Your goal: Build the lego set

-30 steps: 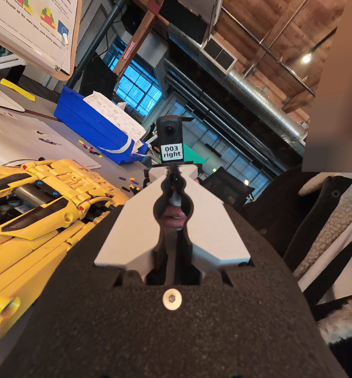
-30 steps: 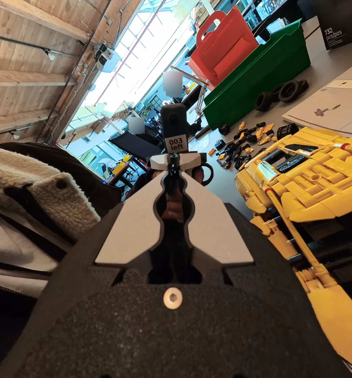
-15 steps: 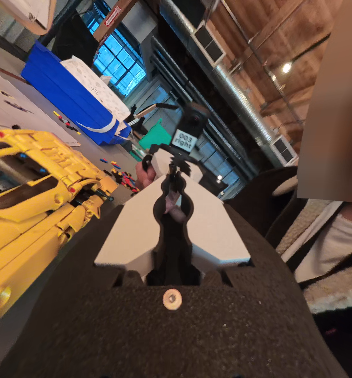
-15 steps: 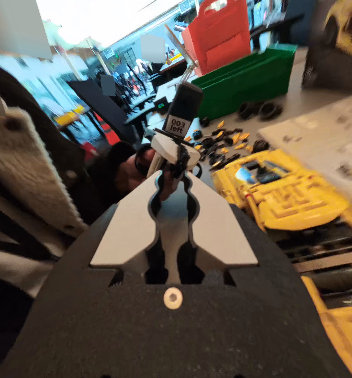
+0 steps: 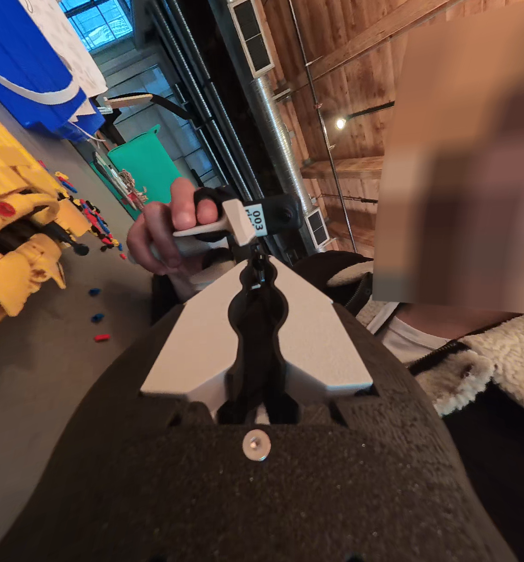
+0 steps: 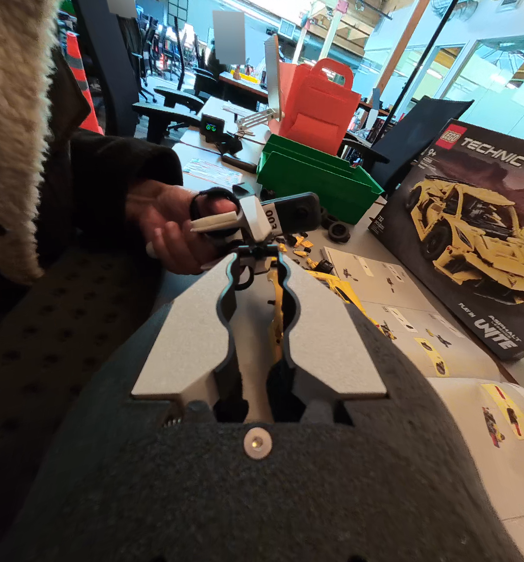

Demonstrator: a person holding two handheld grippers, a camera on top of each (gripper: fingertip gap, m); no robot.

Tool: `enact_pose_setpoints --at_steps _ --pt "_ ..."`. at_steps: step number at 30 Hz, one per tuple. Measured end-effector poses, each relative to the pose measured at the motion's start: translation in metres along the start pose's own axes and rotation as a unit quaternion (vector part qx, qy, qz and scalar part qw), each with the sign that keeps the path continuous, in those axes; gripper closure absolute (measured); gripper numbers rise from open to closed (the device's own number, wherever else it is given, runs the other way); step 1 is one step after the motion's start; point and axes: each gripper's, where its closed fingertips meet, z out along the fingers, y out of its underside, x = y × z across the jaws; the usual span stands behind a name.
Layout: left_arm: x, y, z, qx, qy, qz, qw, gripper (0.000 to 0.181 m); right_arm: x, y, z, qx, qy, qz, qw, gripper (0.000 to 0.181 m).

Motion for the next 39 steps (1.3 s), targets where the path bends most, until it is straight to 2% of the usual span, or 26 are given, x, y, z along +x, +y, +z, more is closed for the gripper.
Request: enact_pose_setpoints --at_steps 12,18,20,39 --pt "-0.006 0.003 0.001 -0.009 -0.014 -0.002 1.0 0.175 -0.002 0.002 0.001 -0.006 0.004 -0.009 1.0 0.159" --pt "-0.003 0.013 0.007 -0.038 -0.008 0.007 0.999 0.174 -0.006 0.0 0.0 -0.002 -0.031 0.015 0.999 0.158" --pt "-0.008 0.012 0.005 -0.036 -0.026 0.016 0.999 0.174 -0.004 0.005 0.001 -0.016 -0.026 0.009 0.999 0.158" --pt "-0.008 0.011 0.006 -0.033 -0.026 0.009 0.999 0.175 -0.005 0.004 -0.003 -0.014 -0.034 -0.005 0.999 0.158"
